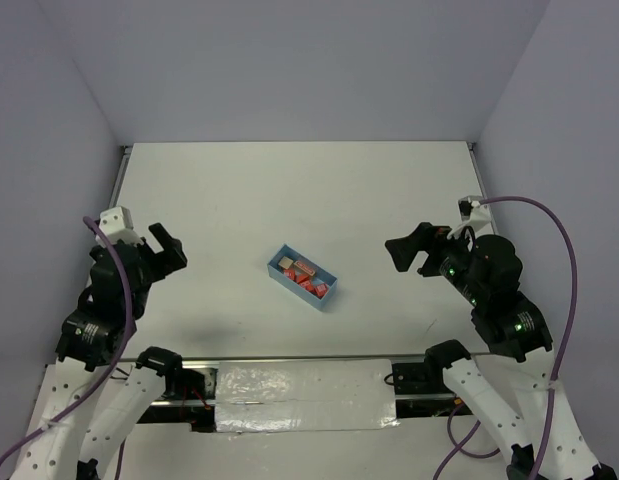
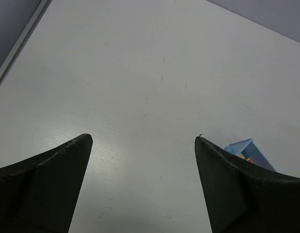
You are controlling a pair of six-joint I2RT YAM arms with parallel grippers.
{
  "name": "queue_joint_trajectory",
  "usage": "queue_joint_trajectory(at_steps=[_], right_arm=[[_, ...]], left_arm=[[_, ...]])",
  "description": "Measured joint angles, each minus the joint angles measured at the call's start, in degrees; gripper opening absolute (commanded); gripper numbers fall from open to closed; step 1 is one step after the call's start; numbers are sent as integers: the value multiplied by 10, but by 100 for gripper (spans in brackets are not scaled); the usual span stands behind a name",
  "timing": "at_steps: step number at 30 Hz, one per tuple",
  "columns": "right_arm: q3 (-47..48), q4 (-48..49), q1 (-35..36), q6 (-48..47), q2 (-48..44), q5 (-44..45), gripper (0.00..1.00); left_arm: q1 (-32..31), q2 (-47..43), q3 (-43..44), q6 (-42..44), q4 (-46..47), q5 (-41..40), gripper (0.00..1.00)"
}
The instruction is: Build the wood block tower
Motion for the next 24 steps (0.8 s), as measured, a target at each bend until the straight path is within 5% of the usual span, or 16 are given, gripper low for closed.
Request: queue_joint_trajectory(at_steps=[7, 12, 16, 19, 24], right_arm=[[0, -4, 0, 0, -1, 10, 100], [0, -12, 0, 4, 3, 17, 100], [1, -19, 0, 8, 18, 19, 100], [1, -22, 0, 10, 21, 18, 100], [1, -27, 0, 11, 1, 14, 100]], left_arm=[[1, 2, -7, -64, 1, 31, 100], [-24, 104, -3, -193, 4, 81, 100], [-212, 234, 25, -347, -18, 9, 99], [-379, 359, 125, -467, -73, -67, 99], [-433, 585, 304, -602, -166, -133, 94]])
